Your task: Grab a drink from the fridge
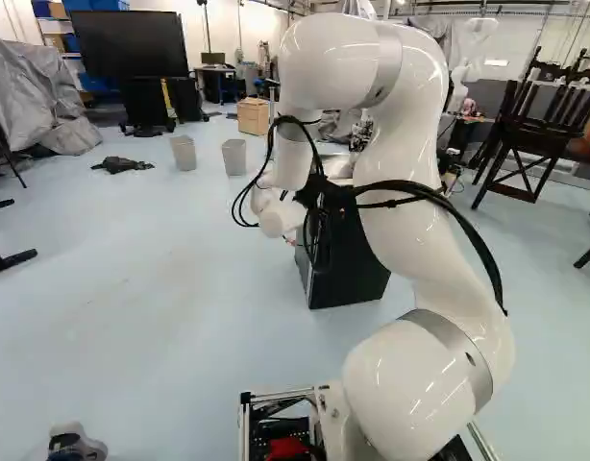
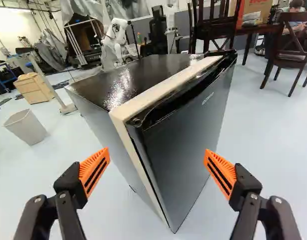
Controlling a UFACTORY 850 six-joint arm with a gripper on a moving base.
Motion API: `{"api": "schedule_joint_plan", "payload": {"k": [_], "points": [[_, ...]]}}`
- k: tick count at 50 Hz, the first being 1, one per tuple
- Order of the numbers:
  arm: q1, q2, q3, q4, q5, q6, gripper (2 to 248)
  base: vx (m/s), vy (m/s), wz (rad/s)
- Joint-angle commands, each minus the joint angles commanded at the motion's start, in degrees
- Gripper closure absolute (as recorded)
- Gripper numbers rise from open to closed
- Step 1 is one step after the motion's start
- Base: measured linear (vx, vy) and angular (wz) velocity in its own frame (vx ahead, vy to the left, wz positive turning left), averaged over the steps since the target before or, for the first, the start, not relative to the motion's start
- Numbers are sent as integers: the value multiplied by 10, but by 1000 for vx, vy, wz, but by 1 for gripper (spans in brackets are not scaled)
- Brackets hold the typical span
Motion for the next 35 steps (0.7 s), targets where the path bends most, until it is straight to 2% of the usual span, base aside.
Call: {"api": "schedule_joint_plan", "payload": {"k": [35], "points": [[-25, -8, -14, 0, 0, 0, 3, 0, 0, 0]]}}
